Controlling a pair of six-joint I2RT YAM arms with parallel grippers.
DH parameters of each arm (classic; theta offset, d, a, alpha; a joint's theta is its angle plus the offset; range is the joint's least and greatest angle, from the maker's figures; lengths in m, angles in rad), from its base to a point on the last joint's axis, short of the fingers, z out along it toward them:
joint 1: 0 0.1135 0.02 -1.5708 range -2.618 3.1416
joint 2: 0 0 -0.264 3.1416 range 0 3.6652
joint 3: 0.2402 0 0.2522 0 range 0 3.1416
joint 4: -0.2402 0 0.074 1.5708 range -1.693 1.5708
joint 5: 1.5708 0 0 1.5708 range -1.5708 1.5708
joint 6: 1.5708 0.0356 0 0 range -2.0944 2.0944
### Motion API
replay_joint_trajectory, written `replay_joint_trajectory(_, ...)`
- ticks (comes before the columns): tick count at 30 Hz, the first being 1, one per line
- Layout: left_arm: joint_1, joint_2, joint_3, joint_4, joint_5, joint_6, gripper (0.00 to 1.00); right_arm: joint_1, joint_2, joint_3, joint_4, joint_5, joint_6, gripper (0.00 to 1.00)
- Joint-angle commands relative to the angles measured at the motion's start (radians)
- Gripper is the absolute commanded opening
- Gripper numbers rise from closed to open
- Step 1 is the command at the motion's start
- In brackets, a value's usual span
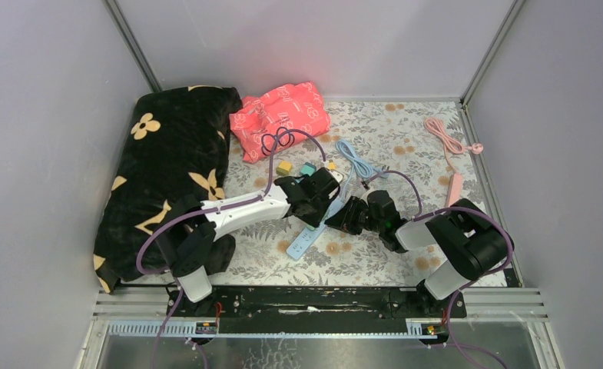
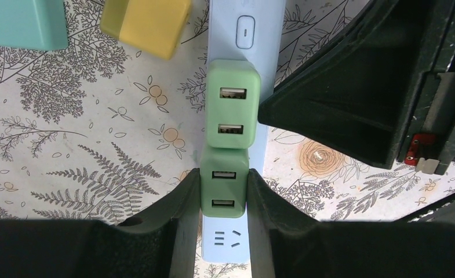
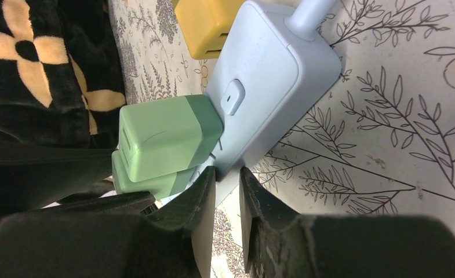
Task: Insert the plug
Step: Insert the plug into the socket.
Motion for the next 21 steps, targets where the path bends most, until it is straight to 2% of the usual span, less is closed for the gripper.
replay_joint_trajectory(1,0.023,0.073,-0.094,-0.004,0.028,-0.022,0.0,0.037,0.021,0.031,-0.063,0.073,-0.047,0.25)
replay_joint_trajectory(10,0.032,0.097,-0.11,-0.002,0.02,-0.029,0.0,0.04,0.031,0.031,-0.044,0.066,-0.041,0.25)
replay_joint_trajectory(21,-0.07,0.142,-0.084,0.011,0.008,-0.061,0.0,0.045,0.038,0.034,-0.035,0.062,-0.043,0.25)
